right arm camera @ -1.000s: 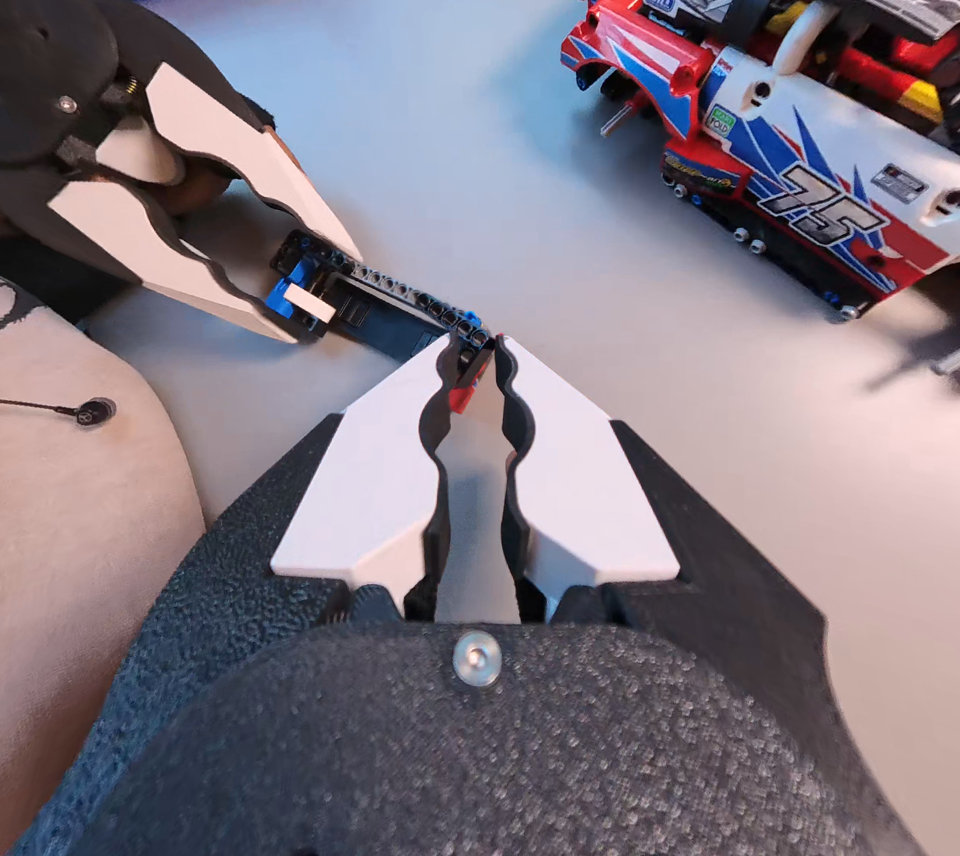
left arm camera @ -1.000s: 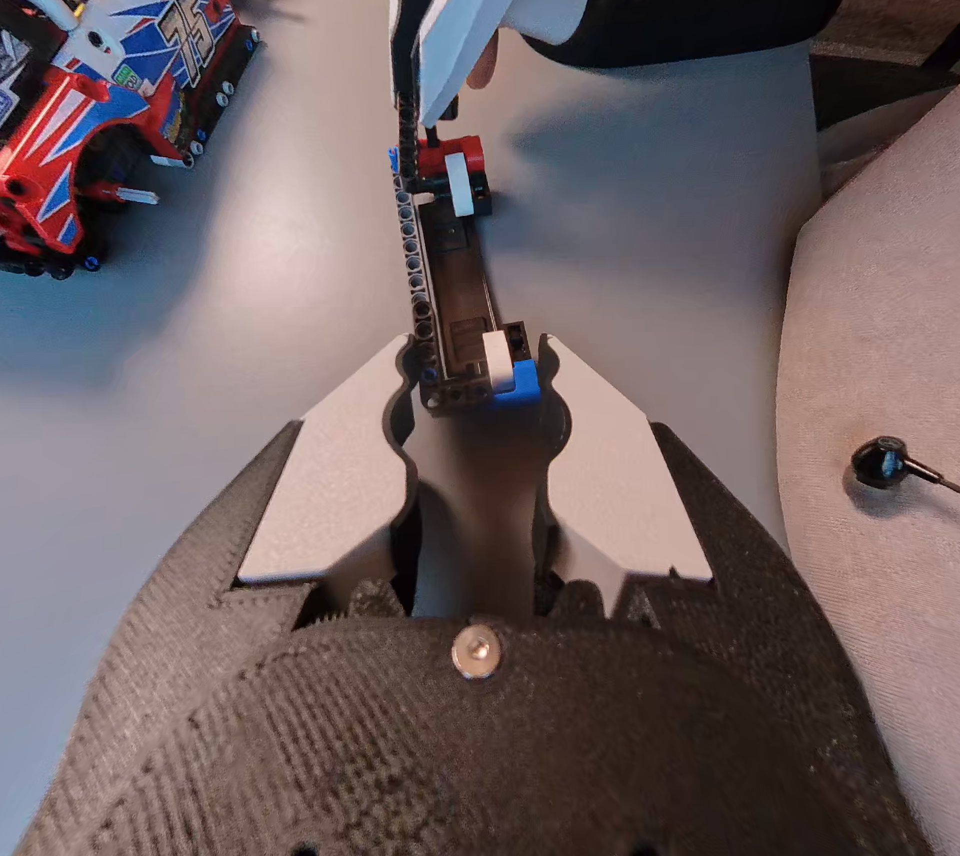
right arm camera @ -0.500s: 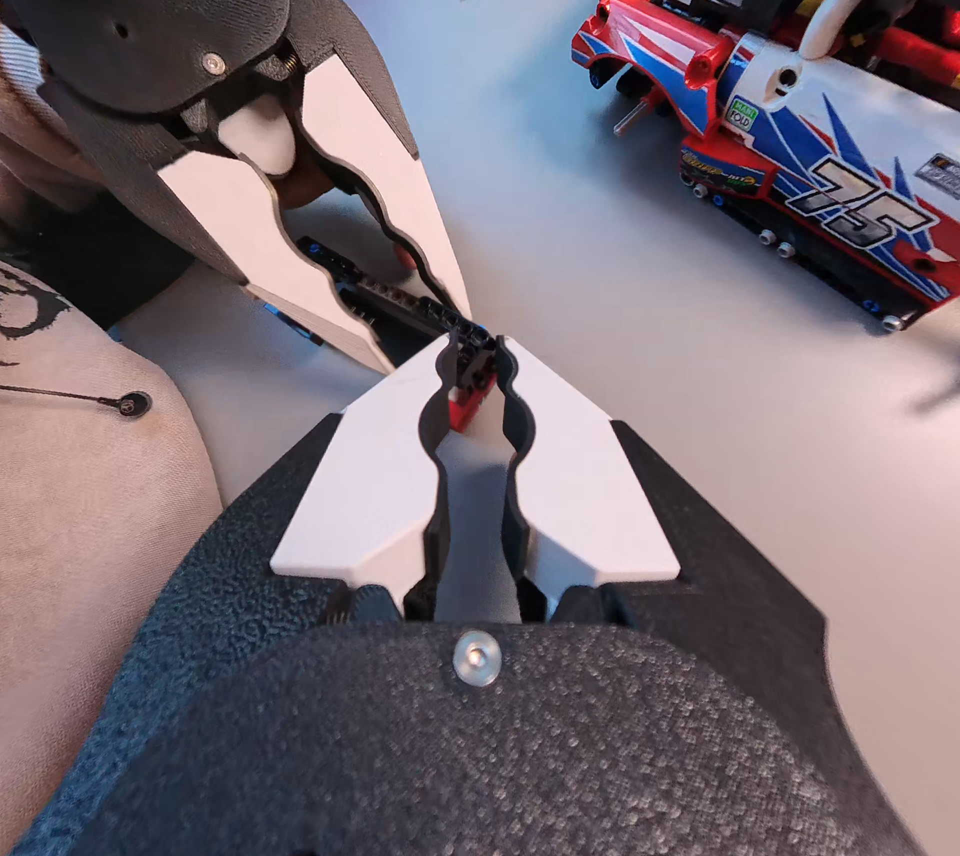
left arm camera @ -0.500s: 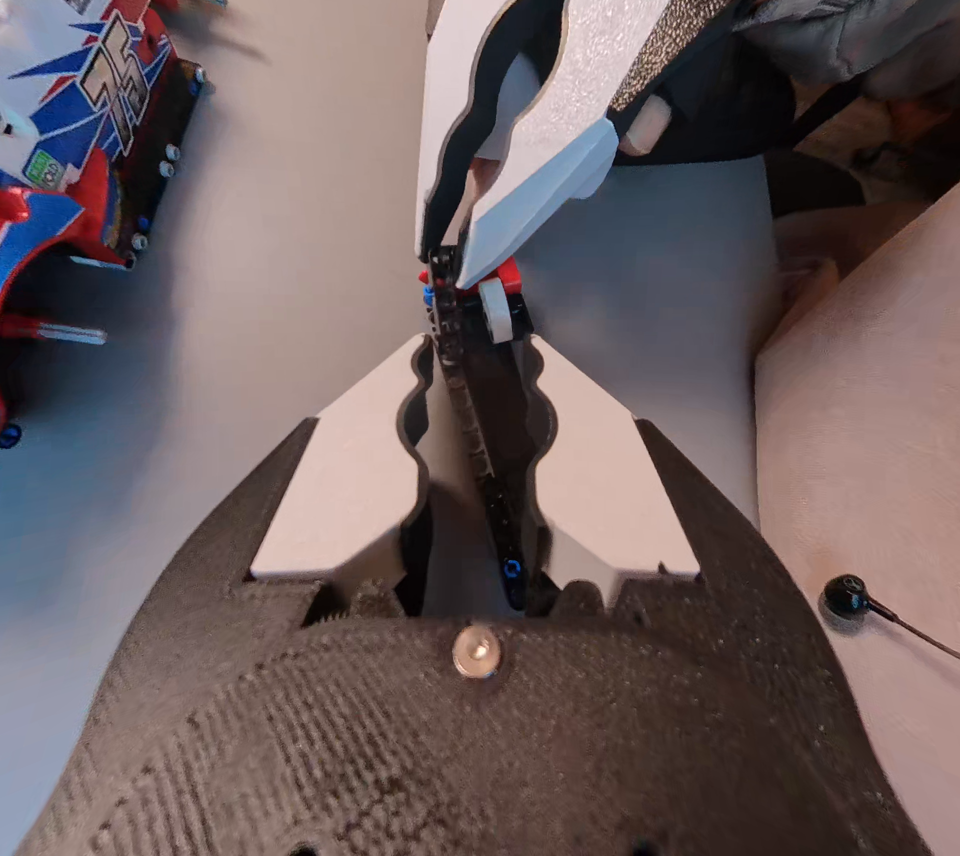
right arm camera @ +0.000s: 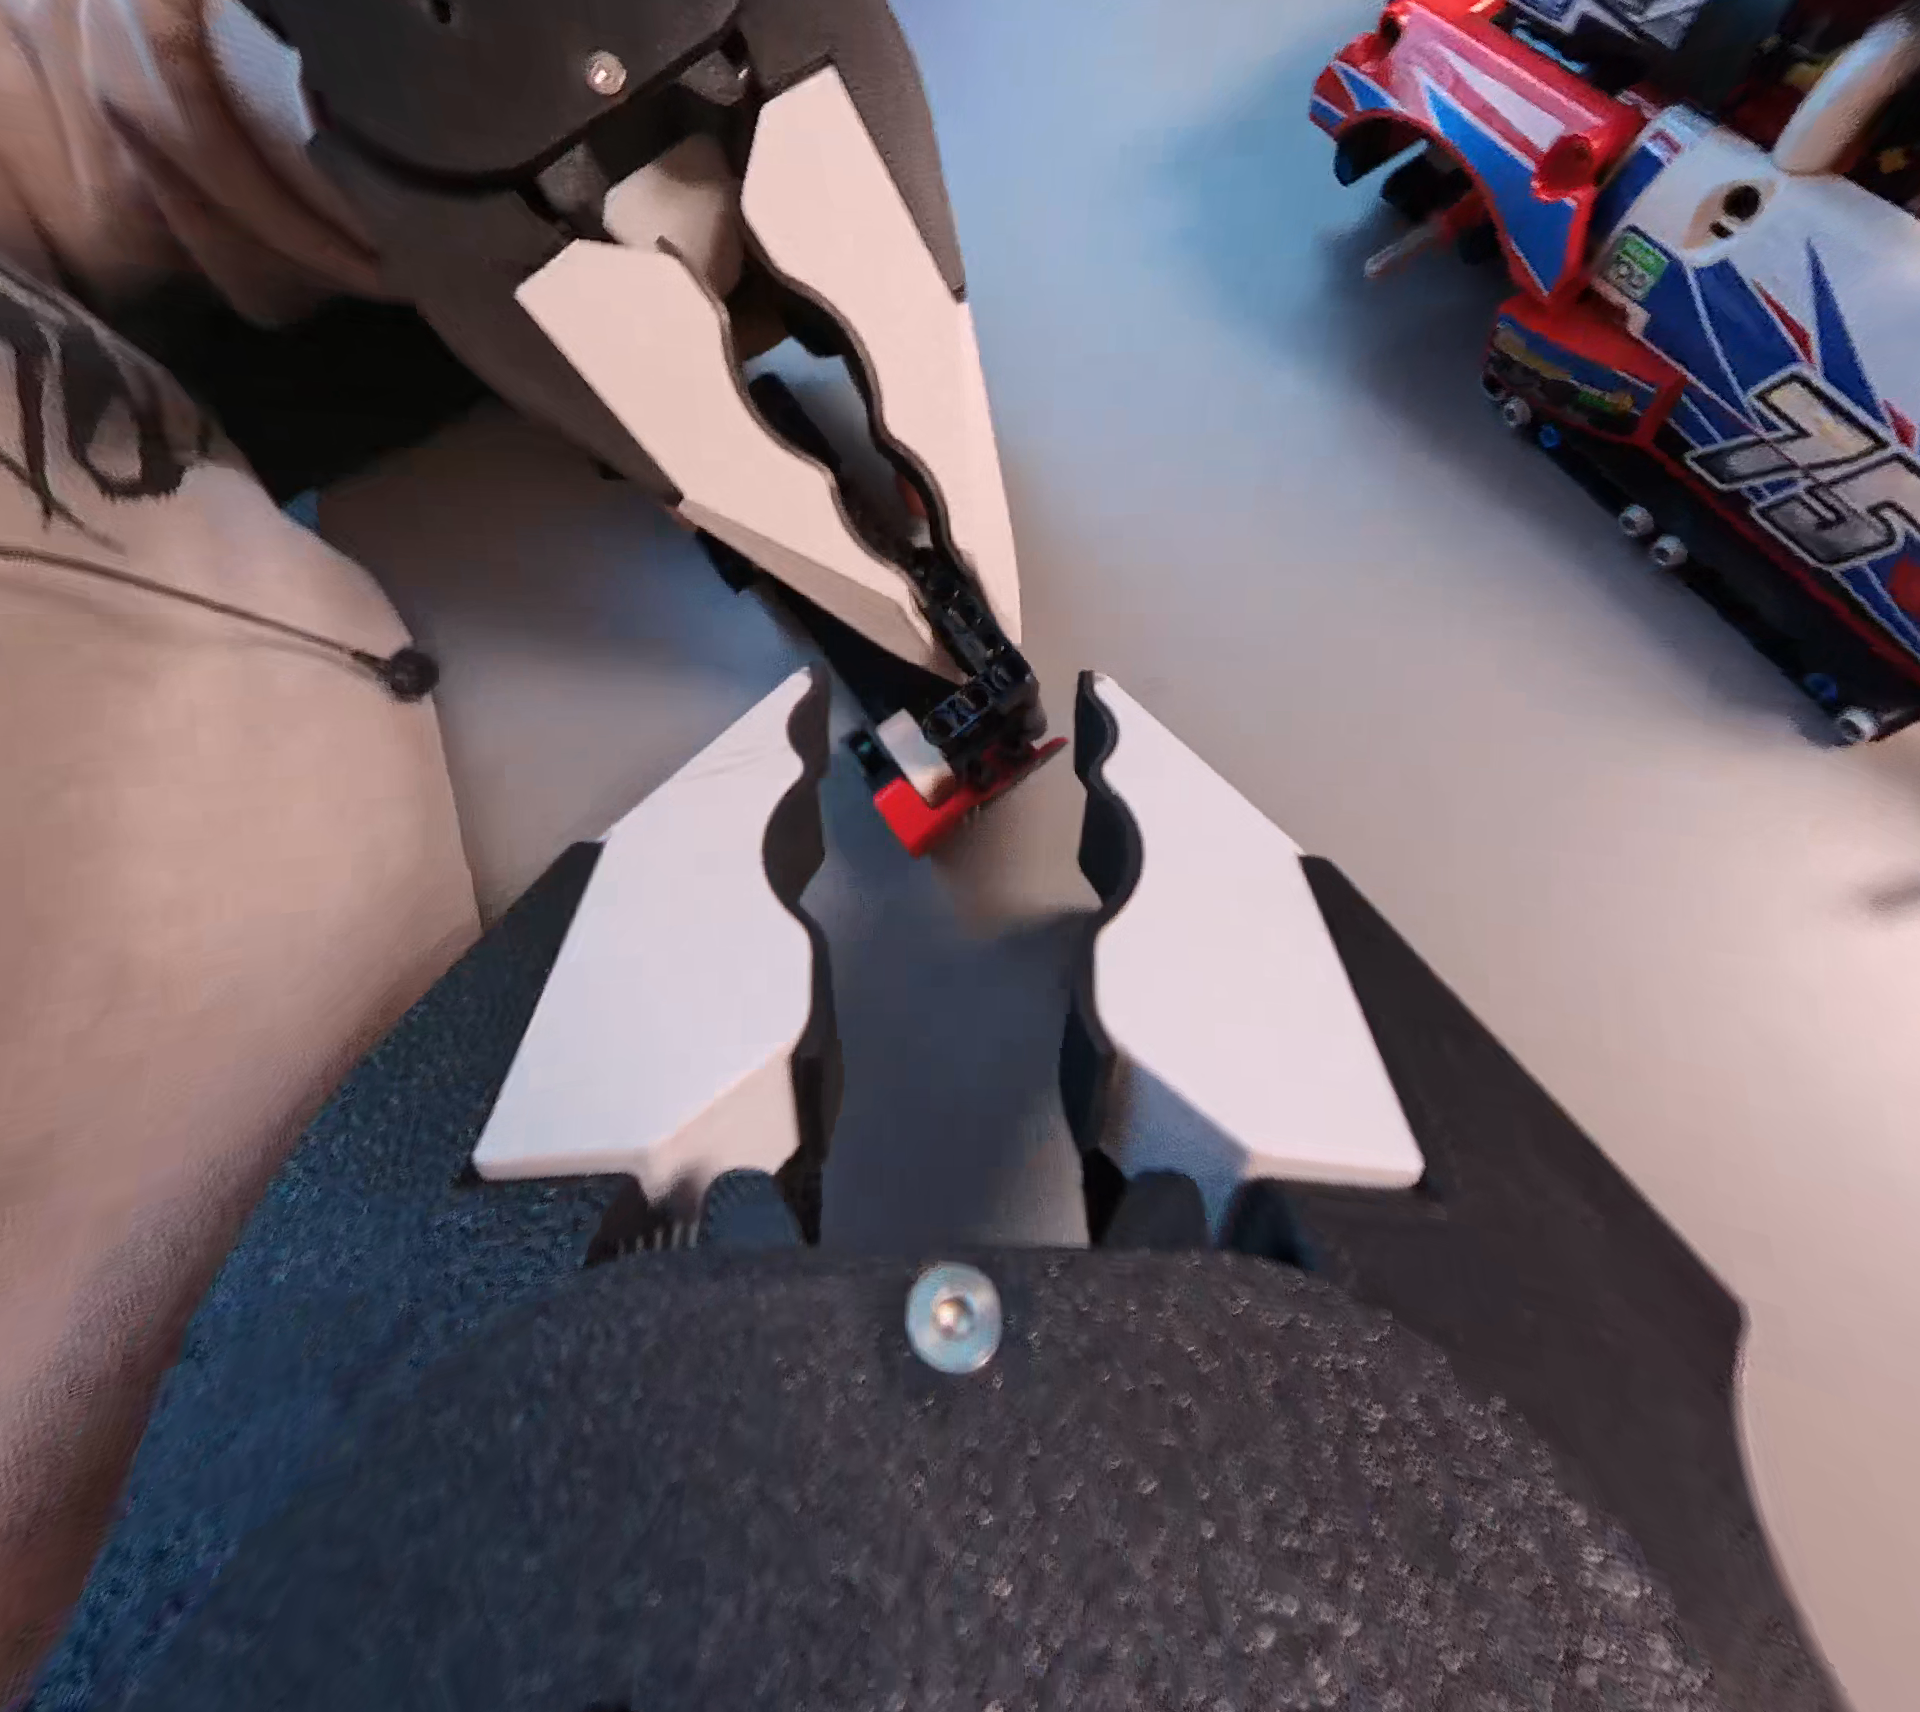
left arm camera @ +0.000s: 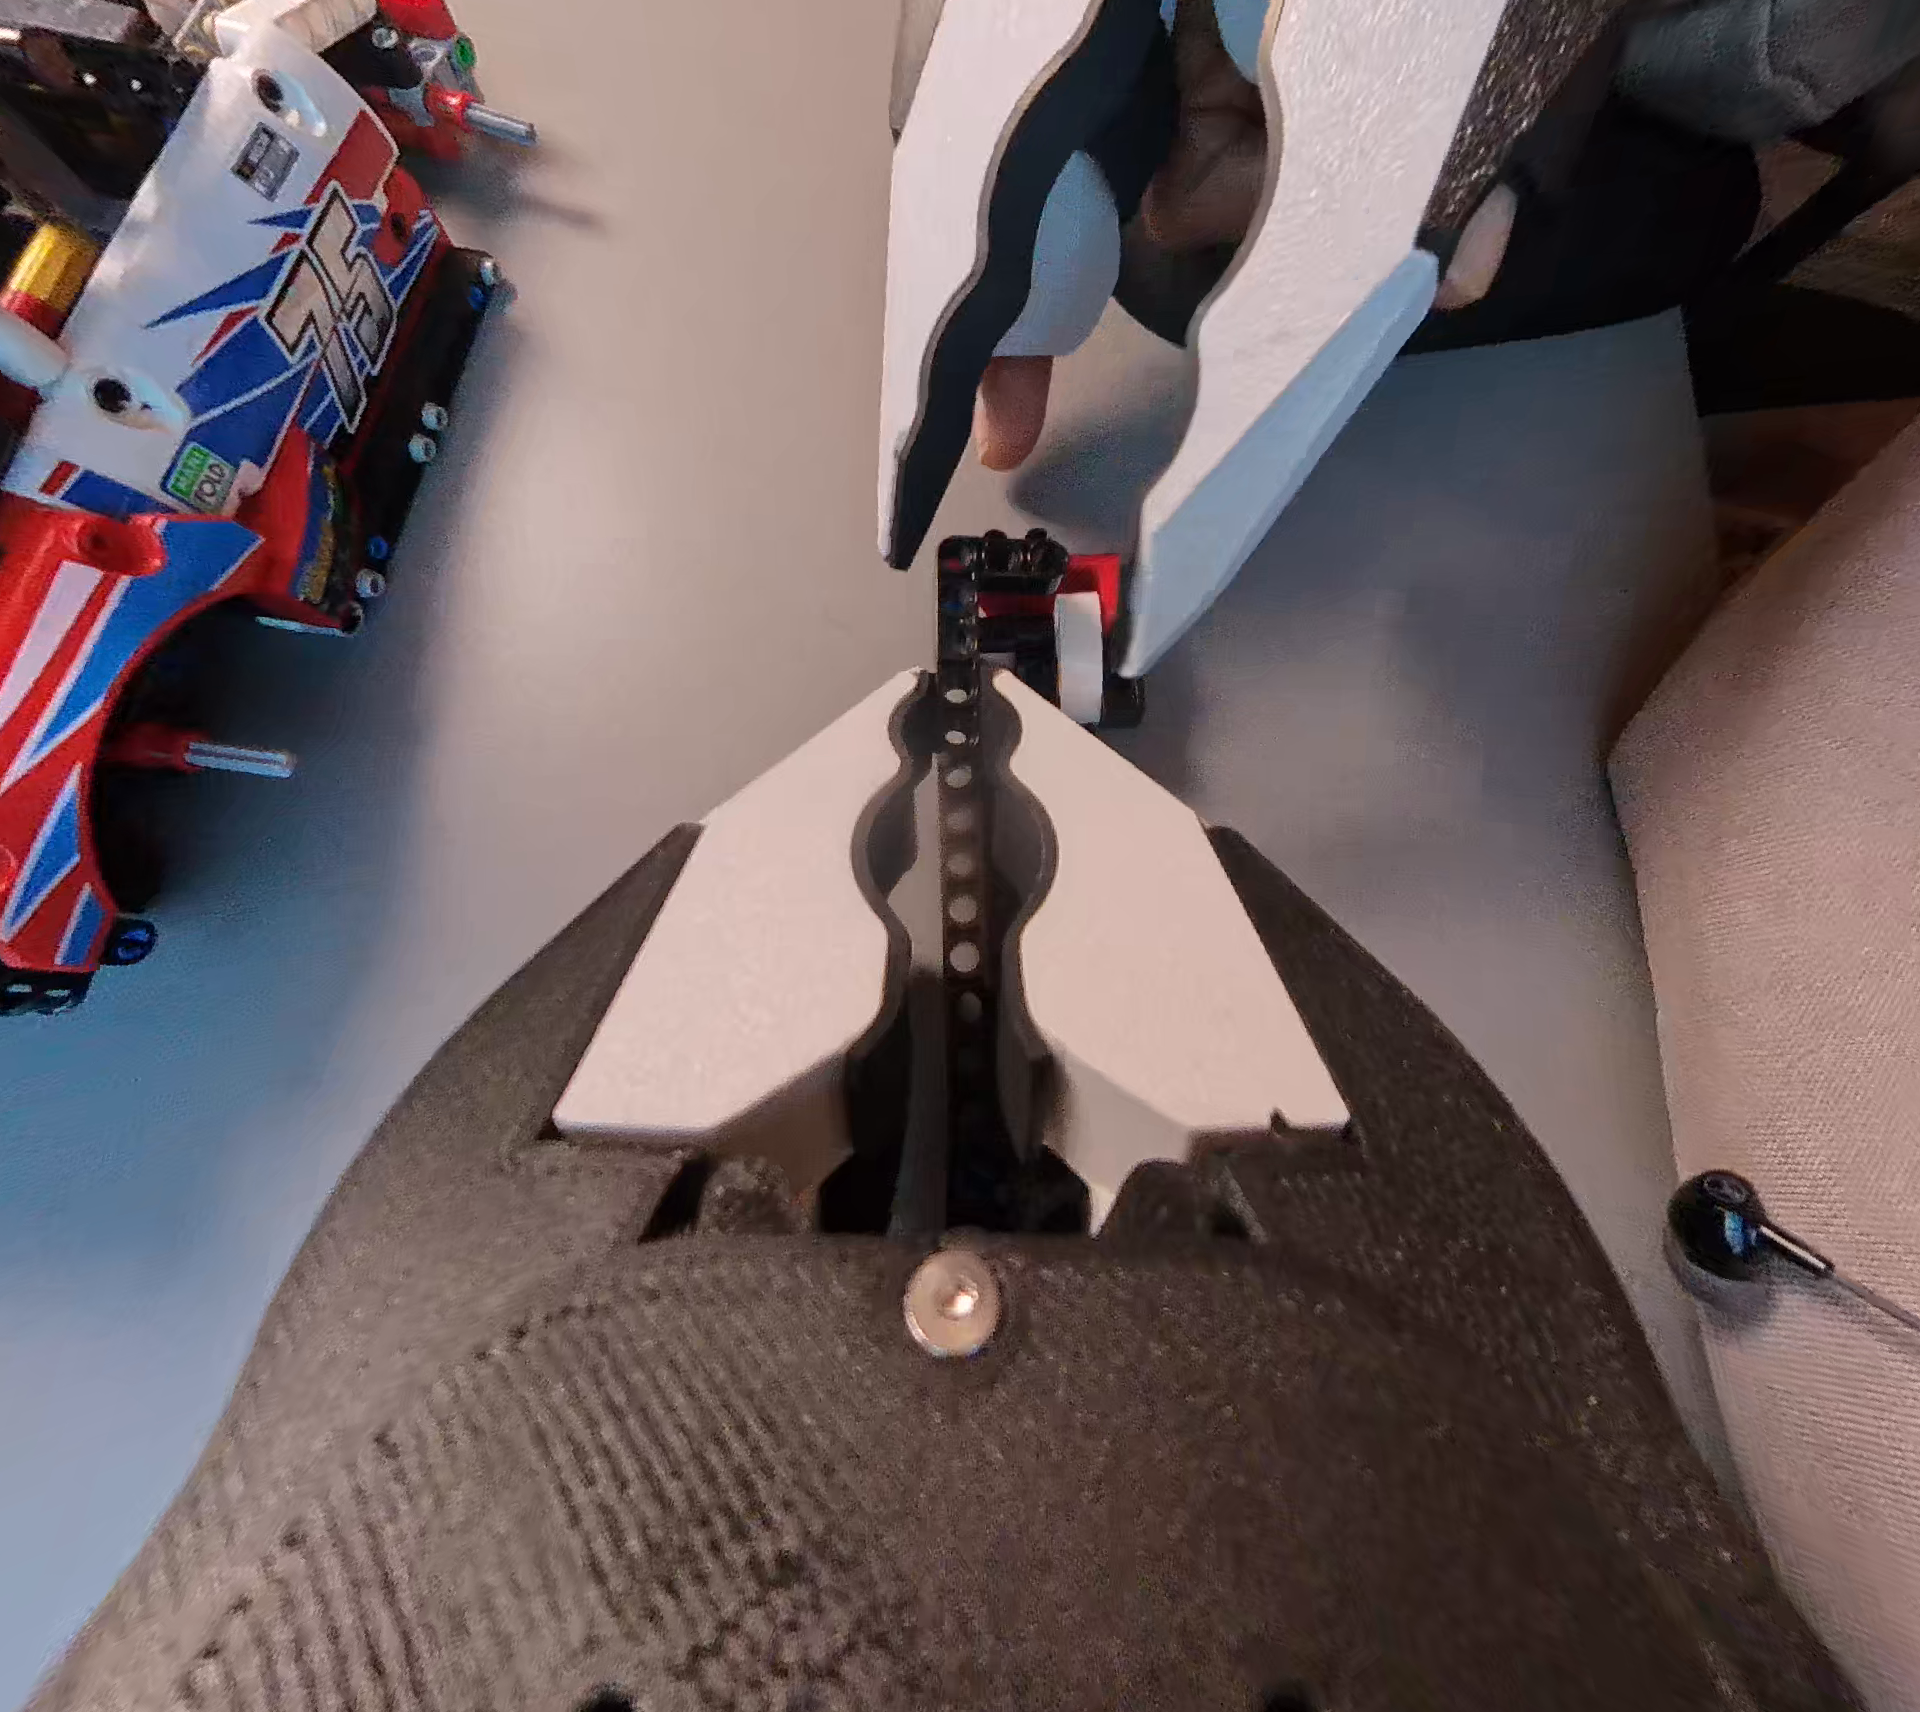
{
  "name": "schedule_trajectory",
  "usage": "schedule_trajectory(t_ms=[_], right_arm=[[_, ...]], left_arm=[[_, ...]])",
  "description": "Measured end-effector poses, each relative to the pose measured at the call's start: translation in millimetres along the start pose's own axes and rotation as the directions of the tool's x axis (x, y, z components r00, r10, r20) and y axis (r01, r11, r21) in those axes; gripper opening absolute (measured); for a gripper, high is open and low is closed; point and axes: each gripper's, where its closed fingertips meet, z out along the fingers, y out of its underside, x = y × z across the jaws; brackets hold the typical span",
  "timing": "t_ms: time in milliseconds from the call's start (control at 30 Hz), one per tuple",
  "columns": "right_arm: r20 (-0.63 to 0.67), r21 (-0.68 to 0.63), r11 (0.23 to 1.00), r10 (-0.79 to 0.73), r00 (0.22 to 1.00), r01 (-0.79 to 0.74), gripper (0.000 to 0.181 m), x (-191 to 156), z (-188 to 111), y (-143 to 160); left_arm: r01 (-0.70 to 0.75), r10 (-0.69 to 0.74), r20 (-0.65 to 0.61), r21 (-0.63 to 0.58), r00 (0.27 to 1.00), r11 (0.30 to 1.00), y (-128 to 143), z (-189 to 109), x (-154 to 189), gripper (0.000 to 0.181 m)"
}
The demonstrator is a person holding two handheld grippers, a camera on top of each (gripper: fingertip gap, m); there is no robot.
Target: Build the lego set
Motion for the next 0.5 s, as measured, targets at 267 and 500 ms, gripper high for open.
schedule_trajectory(t_ms=[267,500], right_arm=[[0.125,-0.217,0.861,-0.443,0.888,0.460,0.047,-4,-1,35],[0.151,-0.133,0.830,-0.523,0.839,0.541,0.020,-15,10,25]], left_arm=[[-0.067,0.065,-0.132,-0.012,0.989,0.998,6,-7,15,0.005],[-0.012,0.004,-0.173,-0.048,0.985,0.999,12,-14,17,0.006]])
